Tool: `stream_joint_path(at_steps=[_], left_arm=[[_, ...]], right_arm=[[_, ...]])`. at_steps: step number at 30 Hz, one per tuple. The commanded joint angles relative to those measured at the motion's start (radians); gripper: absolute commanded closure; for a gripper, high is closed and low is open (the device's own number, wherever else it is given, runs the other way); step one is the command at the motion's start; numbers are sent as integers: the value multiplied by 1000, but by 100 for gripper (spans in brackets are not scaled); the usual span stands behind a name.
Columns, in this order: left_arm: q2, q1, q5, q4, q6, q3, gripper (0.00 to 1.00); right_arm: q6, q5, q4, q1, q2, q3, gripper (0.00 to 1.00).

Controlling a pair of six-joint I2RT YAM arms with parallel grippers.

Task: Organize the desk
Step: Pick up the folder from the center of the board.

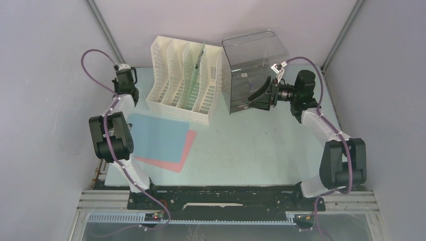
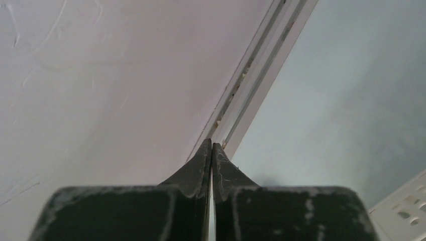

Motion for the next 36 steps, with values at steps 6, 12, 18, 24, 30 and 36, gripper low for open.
stream_joint_path(at_steps=[6, 12, 18, 24, 30, 36], left_arm=[[-14, -27, -58, -90, -123, 60, 84], [-44, -92, -134, -70, -117, 33, 78], [167, -20, 33, -418, -280, 279, 78], [233, 33, 52, -531, -342, 378, 80], [335, 88, 86, -678, -319, 472, 96], [334, 96, 130, -693, -306, 466, 99]], right_arm=[[3, 15, 40, -8, -18, 0, 18], [4, 21, 43, -3, -11, 1, 18], [-9, 20, 26, -20, -33, 0, 18], [-6, 12, 31, -46, -34, 0, 18], [4, 2, 42, -55, -29, 1, 18], [19, -7, 55, -63, -33, 0, 18]])
